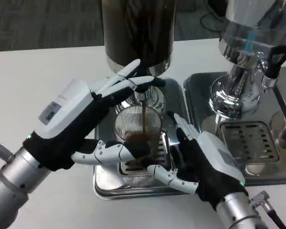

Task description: Grasp the cup under the faucet to collect the drink, then remove the cup.

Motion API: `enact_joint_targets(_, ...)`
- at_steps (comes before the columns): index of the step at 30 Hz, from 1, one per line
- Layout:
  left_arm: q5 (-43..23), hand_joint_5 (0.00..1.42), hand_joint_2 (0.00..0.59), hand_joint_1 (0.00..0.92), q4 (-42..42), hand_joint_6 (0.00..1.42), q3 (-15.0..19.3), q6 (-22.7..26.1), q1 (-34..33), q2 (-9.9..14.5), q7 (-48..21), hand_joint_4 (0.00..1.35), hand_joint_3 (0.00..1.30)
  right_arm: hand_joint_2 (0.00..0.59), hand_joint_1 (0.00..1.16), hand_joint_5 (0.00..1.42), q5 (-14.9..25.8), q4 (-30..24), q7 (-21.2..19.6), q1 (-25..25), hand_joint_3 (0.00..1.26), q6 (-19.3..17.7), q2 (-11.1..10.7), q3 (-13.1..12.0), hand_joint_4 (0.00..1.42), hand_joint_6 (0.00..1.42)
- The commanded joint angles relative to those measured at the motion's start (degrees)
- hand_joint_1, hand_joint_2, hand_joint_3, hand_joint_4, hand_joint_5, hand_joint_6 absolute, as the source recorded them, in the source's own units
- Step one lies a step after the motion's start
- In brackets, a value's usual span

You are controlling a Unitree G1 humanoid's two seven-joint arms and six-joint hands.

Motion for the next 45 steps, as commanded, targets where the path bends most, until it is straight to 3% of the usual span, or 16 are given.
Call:
enact_joint_targets(1,2.3,0.25,0.140,0.000,0.0,0.24,-1.6,-0.5,2.8,1.2,-2.4,0.05,0.26,0.199,0.38,0.00,0.2,0.7,0.4,-0.9,0.00,-0.1,0.2,0.4,0.00,0.00)
enact_joint_targets(26,2.9,0.26,0.142,0.000,-3.5,0.24,-0.2,1.5,5.7,0.9,-1.3,0.06,0.28,0.199,0.38,0.00,3.0,4.2,-0.5,-3.3,0.00,-1.6,0.5,0.7,0.00,0.00)
enact_joint_targets(34,5.2,0.12,0.153,0.000,-5.5,0.07,4.5,3.1,8.9,-1.8,5.4,0.00,0.16,0.199,0.38,0.00,2.7,3.8,-0.9,-2.8,0.00,-1.9,0.4,0.7,0.00,0.00)
enact_joint_targets(45,6.1,0.06,0.146,0.000,-5.9,0.00,10.4,3.6,12.5,-5.2,11.7,0.00,0.07,0.196,0.37,0.00,3.1,3.7,-1.4,-2.4,0.00,-2.7,0.2,0.4,0.00,0.00)
